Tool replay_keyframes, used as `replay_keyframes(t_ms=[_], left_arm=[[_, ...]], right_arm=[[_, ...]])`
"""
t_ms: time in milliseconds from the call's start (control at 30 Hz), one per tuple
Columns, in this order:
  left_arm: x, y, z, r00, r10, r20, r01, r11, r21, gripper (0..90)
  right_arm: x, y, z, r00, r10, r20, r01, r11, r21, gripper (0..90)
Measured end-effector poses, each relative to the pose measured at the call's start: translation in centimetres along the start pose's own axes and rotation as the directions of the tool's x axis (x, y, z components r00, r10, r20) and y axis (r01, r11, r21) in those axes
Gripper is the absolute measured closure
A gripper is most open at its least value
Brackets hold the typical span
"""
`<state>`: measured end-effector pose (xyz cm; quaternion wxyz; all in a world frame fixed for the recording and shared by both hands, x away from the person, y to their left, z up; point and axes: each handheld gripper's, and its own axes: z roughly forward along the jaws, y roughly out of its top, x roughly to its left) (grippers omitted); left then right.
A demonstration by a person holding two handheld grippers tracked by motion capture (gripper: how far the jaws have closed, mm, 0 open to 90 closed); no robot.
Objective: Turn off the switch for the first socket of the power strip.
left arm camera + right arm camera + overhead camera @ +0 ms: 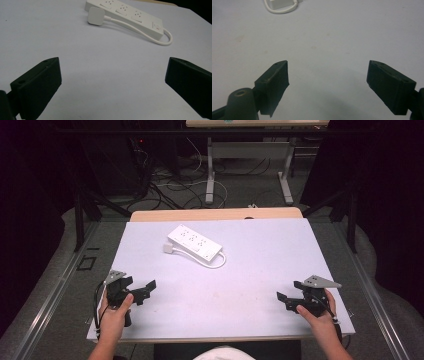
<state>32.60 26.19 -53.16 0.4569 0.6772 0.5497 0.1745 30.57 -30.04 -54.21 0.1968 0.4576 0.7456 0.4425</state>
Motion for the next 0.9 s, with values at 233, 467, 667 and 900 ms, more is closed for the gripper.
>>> replay_keyframes(t_ms=[233, 467, 667, 900], left_arm=[[1.0, -0.7, 0.3, 0.9995, 0.008, -0.03, -0.007, 0.9998, 0.017, 0.4], [1.4, -0.9, 0.5, 0.9987, 0.017, -0.049, -0.016, 0.9998, 0.008, 0.5], [1.4, -1.0, 0.8, 0.999, 0.005, -0.044, -0.004, 0.9998, 0.021, 0.5], [1.4, -1.0, 0.8, 0.9991, 0.011, -0.04, -0.01, 0.9998, 0.018, 0.5]], right_arm=[[0.0, 0.0, 0.0, 1.0, -0.004, -0.001, 0.004, 1.0, 0.001, 16.9], [-0.1, 0.0, 0.0, 0.9999, -0.014, 0.002, 0.014, 1.0, -0.003, 16.9], [-0.3, 0.0, 0.2, 0.9999, -0.014, -0.001, 0.014, 1.0, 0.0, 16.9], [-0.4, -0.1, 0.1, 1.0, 0.001, 0.004, -0.001, 1.0, 0.0, 15.1]])
